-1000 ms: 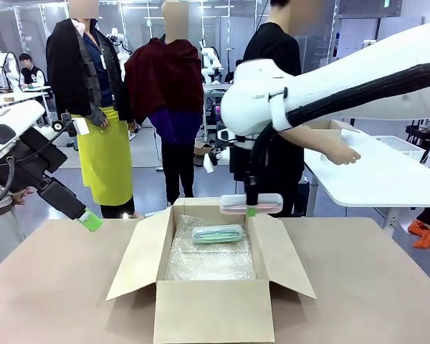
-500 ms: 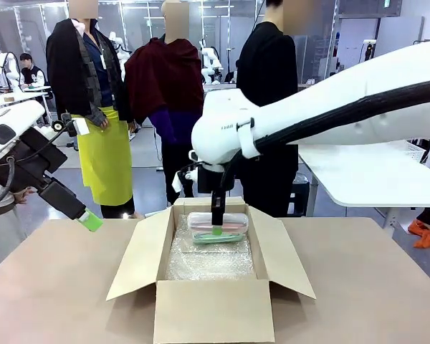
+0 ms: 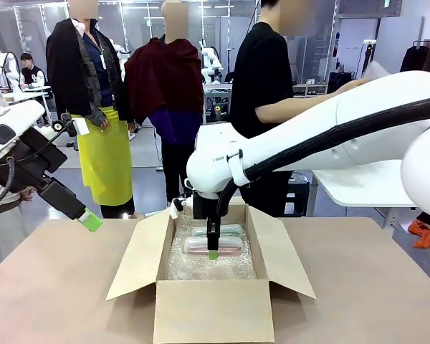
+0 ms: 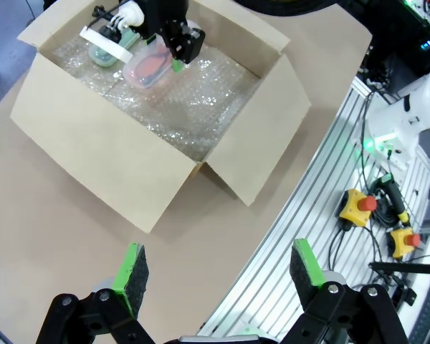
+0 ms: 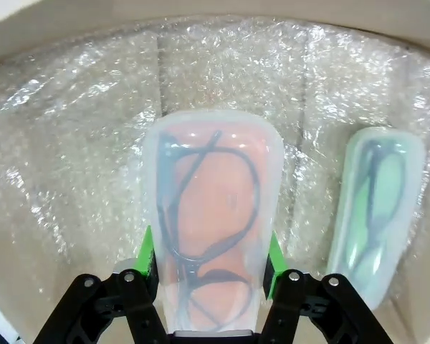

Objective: Pack the glasses set securely to prepare it for shipping.
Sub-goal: Put the Glasses case from the right side of the table into the Package Box.

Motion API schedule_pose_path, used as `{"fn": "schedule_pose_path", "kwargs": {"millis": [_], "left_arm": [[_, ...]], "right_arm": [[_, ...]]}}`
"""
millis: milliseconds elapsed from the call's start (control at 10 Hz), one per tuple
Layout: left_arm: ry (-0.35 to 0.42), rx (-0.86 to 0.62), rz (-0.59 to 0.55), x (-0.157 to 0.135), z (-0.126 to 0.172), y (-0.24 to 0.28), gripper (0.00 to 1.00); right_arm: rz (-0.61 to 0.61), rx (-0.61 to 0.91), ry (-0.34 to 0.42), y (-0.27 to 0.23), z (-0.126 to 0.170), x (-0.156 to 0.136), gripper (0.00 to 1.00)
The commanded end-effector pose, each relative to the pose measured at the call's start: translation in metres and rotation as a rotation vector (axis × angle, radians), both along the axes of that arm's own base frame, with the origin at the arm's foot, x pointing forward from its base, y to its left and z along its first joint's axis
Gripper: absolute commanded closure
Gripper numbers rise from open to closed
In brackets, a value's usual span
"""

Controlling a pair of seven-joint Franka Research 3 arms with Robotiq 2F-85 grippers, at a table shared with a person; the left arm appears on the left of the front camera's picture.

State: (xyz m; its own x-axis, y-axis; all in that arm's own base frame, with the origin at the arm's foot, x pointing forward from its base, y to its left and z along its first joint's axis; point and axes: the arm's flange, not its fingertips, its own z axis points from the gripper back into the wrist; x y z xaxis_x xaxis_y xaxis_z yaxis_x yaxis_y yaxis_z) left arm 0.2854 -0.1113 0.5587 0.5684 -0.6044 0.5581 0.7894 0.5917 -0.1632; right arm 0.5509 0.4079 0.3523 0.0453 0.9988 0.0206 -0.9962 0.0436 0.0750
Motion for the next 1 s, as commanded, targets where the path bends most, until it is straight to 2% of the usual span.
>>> {"fn": "schedule_pose_path", "kwargs": {"millis": [0,100,200,300,500,700,800,900], "left_arm": [[0.002,0.001,-0.002,-0.001,0.0,0.001,0.0],[0.002,0.001,-0.002,-0.001,0.0,0.001,0.0],[0.002,0.001,-0.002,-0.001,0.0,0.001,0.0],[0.002,0.001,-0.002,-0.001,0.0,0.001,0.0],[0.002,0.001,-0.002,-0.001,0.0,0.001,0.0],[0.002,0.001,-0.002,-0.001,0.0,0.001,0.0],[0.002,0.001,-0.002,-0.001,0.0,0.001,0.0],[0.002,0.001,-0.002,-0.001,0.0,0.001,0.0]], "right_arm": [[-0.03,0.006,-0.014,0.002,-0.013,-0.008,0.69],[-0.028,-0.016,-0.001,0.002,-0.025,-0.011,0.21],[-0.025,-0.024,-0.004,0.001,-0.025,-0.013,0.07],[-0.023,-0.02,-0.016,0.0,-0.018,-0.014,0.0],[-0.018,-0.026,-0.018,0.0,-0.011,-0.017,0.0],[-0.086,-0.015,0.009,-0.004,-0.002,-0.018,0.0],[-0.005,-0.003,0.005,0.002,-0.01,-0.005,0.0],[-0.005,-0.003,0.005,0.002,-0.01,-0.005,0.0]]}}
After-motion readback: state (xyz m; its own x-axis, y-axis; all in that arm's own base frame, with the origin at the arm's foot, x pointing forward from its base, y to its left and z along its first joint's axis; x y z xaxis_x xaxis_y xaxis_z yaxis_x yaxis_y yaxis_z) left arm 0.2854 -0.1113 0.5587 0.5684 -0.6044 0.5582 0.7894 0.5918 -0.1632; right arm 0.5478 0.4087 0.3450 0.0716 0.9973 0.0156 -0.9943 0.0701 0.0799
